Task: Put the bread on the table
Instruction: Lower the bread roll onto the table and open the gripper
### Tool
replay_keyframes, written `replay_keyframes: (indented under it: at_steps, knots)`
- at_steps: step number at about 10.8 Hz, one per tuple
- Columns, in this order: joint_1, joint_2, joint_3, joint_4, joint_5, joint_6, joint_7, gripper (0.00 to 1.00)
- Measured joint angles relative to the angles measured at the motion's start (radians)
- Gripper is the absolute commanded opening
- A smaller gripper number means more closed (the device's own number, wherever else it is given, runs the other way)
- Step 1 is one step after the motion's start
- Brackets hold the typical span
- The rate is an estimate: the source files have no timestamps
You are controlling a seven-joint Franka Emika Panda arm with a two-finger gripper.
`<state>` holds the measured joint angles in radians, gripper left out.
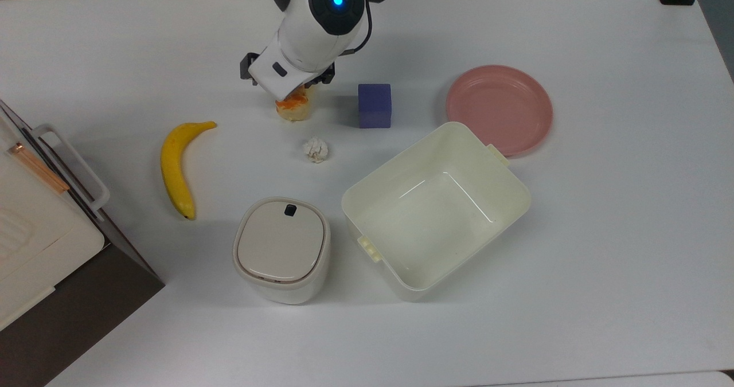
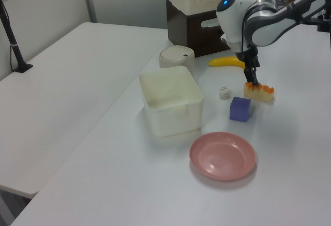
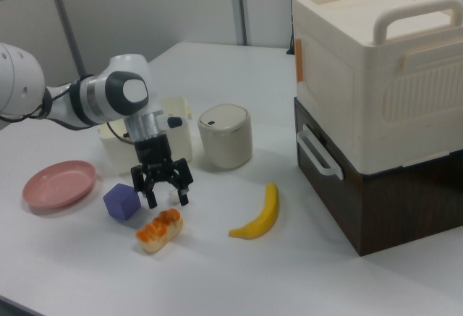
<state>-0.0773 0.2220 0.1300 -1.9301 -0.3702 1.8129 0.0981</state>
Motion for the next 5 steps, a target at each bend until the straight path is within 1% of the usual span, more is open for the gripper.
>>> replay_keyframes:
  at_steps: [1,2,3,5]
  knots:
    - [-0.021,-0.004,-0.002,0.041,0.044,0.008,0.004,1.00]
    - [-0.050,-0.014,-0.008,0.094,0.108,0.009,0.002,1.00]
    - [-0.077,-0.035,-0.026,0.154,0.190,0.009,0.001,1.00]
    - [-0.097,-0.076,-0.058,0.247,0.300,0.009,-0.001,1.00]
